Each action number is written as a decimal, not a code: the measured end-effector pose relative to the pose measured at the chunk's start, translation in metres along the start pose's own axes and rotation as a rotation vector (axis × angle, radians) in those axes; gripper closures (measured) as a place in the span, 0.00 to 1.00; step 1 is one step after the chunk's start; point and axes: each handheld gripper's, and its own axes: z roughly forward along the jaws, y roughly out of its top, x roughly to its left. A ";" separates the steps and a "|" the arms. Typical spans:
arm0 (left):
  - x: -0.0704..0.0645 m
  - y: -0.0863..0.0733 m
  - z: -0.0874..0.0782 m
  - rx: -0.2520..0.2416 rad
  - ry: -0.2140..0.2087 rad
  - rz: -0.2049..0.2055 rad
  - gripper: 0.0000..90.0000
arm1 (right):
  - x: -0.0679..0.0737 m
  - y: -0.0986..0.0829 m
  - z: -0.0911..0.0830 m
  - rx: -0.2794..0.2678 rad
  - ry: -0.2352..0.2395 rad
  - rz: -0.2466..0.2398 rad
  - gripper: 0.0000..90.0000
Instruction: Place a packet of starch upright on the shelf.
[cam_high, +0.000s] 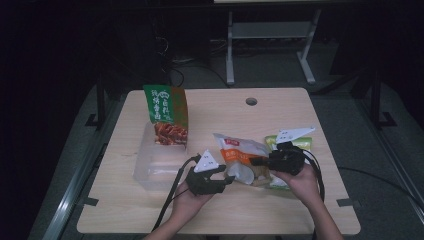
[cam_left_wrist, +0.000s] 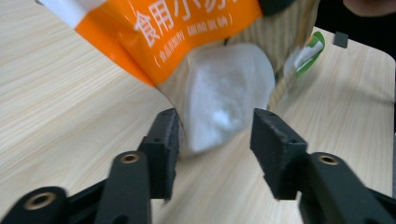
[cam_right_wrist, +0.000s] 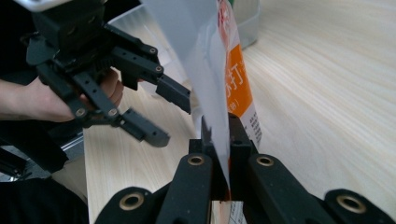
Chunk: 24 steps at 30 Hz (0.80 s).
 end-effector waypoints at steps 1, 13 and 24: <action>-0.002 -0.001 -0.003 -0.005 -0.008 0.003 0.54 | 0.002 0.002 -0.001 0.001 -0.005 -0.003 1.00; -0.006 -0.007 -0.016 -0.017 0.009 0.037 0.49 | 0.007 0.014 0.005 0.021 0.002 -0.017 1.00; 0.010 -0.002 0.014 -0.022 0.006 -0.054 0.50 | 0.006 0.001 0.006 0.088 0.011 -0.048 0.99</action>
